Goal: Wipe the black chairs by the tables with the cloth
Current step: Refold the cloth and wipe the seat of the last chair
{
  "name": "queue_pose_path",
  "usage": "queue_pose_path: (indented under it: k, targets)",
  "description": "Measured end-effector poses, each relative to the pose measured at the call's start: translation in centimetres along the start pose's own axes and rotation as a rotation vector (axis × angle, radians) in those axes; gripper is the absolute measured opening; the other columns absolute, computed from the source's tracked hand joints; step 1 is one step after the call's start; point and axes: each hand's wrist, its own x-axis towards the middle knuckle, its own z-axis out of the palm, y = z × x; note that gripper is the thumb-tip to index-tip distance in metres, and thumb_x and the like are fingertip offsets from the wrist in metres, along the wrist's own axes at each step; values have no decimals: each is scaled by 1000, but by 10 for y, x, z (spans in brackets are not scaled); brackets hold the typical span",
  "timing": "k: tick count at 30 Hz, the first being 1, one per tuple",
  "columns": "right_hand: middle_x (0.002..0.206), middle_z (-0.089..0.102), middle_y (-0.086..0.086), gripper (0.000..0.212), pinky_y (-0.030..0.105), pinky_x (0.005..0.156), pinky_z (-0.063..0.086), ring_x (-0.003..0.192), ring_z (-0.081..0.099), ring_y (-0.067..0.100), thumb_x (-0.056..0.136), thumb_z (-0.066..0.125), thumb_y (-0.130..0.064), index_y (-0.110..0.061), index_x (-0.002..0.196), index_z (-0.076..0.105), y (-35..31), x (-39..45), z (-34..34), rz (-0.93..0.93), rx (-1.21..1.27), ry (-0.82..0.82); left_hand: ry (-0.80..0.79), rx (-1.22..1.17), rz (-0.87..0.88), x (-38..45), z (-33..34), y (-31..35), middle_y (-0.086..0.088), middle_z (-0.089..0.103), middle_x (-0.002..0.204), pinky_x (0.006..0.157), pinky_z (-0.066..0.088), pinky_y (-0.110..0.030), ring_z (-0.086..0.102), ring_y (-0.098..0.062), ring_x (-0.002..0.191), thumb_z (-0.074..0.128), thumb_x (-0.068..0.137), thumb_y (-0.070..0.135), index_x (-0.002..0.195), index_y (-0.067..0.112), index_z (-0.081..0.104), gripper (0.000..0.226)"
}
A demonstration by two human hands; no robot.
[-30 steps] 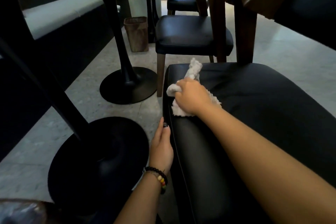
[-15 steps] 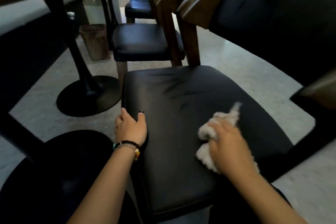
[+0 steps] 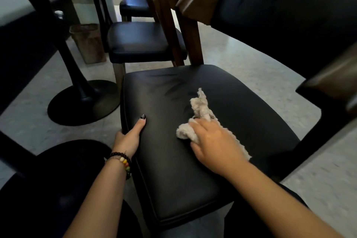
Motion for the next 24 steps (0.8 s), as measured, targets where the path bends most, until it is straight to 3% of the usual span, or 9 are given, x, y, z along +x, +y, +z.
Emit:
queue_pose_path:
  k: [3, 6, 9, 12, 17, 21, 24]
  targets:
    - [135, 49, 4, 35, 40, 92, 50, 124, 46, 32, 90, 46, -32, -32, 125, 52, 41, 16, -22, 266, -61, 4, 6, -19, 6, 0, 2, -1, -2, 71, 97, 75, 57, -32, 70, -21, 84, 77, 72, 53, 111, 15, 63, 56]
    - [123, 57, 9, 37, 46, 89, 50, 108, 54, 32, 94, 38, -35, -23, 123, 56, 89, 20, -29, 631, -28, 192, 21, -22, 11, 5, 1, -4, -3, 72, 99, 74, 57, -33, 70, -21, 83, 77, 69, 56, 107, 17, 65, 56]
    - [121, 57, 17, 38, 48, 93, 47, 109, 53, 36, 97, 40, -31, -6, 120, 57, 102, 26, -4, 862, 32, 227, 35, 8, -10, 8, 0, -8, -3, 70, 102, 81, 58, -40, 69, -23, 86, 76, 56, 67, 111, 15, 62, 76]
    - [112, 59, 20, 34, 44, 84, 48, 104, 55, 37, 99, 40, -24, -2, 113, 61, 103, 55, 10, 940, 60, 299, 44, 23, -6, 8, -1, -9, -3, 68, 110, 88, 55, -43, 67, -25, 95, 73, 44, 74, 121, 18, 60, 96]
    - [118, 61, 21, 36, 46, 90, 44, 102, 56, 37, 101, 36, -24, -10, 121, 62, 68, 119, -1, 761, 232, 197, 84, 13, -1, 7, 2, -9, 1, 68, 104, 87, 56, -41, 68, -22, 90, 72, 39, 74, 110, 21, 59, 89]
    - [127, 60, 16, 36, 41, 99, 43, 118, 55, 35, 95, 40, -22, -20, 123, 63, -19, 131, 29, 280, 208, 22, 93, 2, -21, 5, 2, -9, 2, 69, 103, 86, 56, -40, 68, -21, 90, 73, 40, 74, 112, 19, 60, 91]
    - [123, 61, 10, 31, 40, 98, 40, 113, 55, 34, 93, 45, -21, -22, 118, 62, -30, 117, 34, 16, 169, 105, 110, -13, -24, 3, 1, -8, 3, 69, 103, 87, 56, -40, 68, -21, 90, 71, 41, 75, 115, 22, 61, 92]
